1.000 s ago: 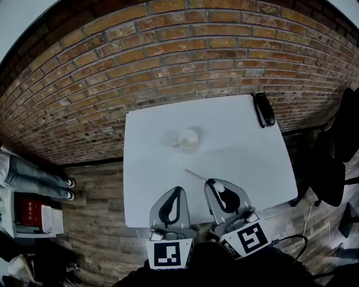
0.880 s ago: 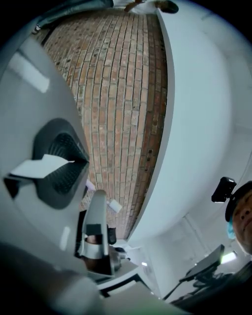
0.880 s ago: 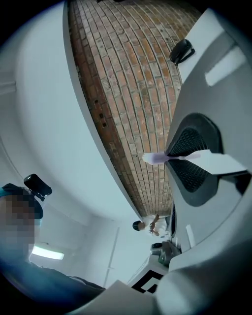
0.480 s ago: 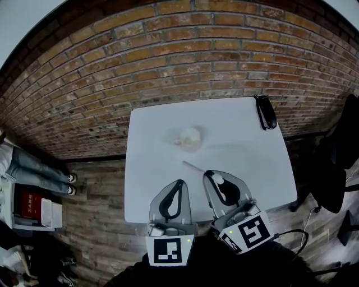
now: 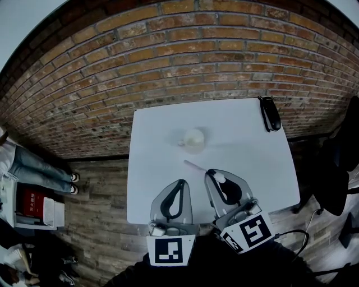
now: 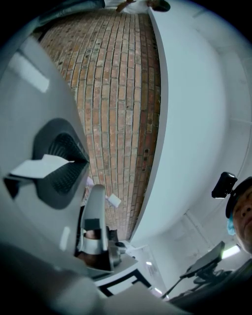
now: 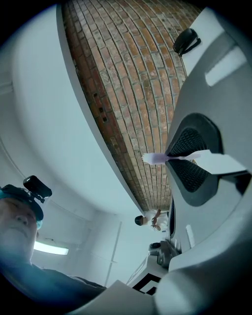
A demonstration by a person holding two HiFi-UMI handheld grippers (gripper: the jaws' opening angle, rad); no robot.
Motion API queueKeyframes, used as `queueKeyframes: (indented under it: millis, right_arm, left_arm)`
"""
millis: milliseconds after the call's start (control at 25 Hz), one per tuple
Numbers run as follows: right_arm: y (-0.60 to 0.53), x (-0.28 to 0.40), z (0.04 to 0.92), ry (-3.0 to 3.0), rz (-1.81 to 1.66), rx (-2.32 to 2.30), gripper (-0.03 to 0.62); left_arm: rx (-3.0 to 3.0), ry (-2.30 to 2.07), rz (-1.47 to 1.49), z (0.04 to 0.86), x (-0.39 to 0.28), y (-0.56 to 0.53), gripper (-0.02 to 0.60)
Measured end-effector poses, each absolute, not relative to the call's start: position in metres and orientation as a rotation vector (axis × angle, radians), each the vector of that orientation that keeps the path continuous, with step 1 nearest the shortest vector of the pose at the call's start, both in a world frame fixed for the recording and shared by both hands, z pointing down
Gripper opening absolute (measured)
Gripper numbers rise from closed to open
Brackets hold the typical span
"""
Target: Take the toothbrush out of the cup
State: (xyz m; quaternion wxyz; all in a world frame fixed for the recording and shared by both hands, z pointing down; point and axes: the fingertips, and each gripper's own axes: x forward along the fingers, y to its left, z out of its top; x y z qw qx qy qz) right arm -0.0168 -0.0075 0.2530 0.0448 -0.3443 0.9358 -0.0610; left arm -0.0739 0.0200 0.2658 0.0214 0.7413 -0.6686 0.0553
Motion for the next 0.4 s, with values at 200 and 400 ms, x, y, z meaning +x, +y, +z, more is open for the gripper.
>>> queueKeyframes:
  millis: [200, 400]
  right_arm:
    - [-0.0116, -0.0211, 0.2548, 2.863, -0.187, -1.041, 0.021]
    - [-0.0171, -0.0208, 0.2551, 2.863, -0.190, -1.039, 0.021]
  left_arm:
    - [2.290, -2.077, 0.177, 0.2678, -0.0770, 0.0153, 0.008]
    - [2.291, -2.078, 0.178, 0.2679, -0.0770, 0.0095, 0.008]
